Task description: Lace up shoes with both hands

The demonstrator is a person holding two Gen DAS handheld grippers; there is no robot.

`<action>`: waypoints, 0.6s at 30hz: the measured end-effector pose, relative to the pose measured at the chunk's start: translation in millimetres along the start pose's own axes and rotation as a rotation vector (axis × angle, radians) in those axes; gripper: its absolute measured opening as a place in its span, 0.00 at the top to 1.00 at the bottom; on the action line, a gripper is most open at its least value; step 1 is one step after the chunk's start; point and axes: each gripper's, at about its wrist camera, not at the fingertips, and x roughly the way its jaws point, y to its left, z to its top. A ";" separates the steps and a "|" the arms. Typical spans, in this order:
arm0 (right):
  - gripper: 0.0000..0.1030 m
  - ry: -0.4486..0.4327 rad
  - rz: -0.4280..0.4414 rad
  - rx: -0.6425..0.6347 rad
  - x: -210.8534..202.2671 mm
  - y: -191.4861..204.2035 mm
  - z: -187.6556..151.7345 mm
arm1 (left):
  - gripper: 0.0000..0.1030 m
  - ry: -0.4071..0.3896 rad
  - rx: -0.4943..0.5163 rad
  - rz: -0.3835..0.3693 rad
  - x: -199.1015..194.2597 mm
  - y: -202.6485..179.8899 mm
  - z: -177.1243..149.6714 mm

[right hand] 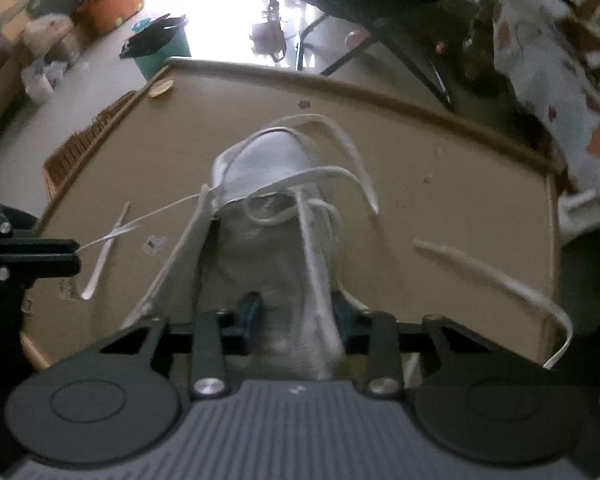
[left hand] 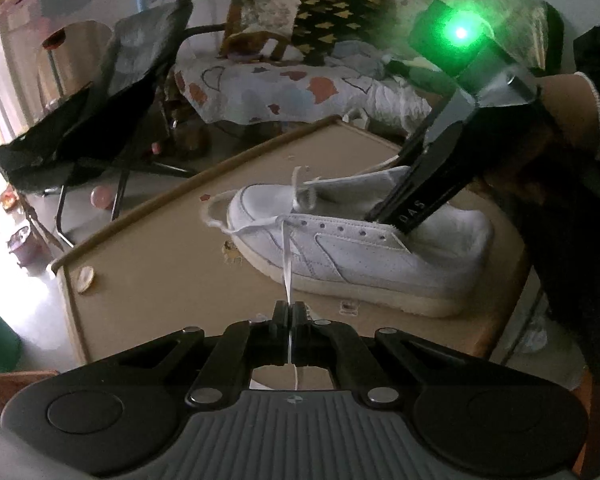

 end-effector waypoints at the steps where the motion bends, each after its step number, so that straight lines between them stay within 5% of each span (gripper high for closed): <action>1: 0.66 0.005 0.007 0.000 1.0 -1.3 1.7 | 0.99 -0.004 -0.008 -0.001 -0.9 0.3 -0.2; 18: 0.63 0.027 0.015 -0.002 5.1 -6.5 10.6 | 1.00 -0.048 -0.110 -0.154 -15.1 -22.3 -8.5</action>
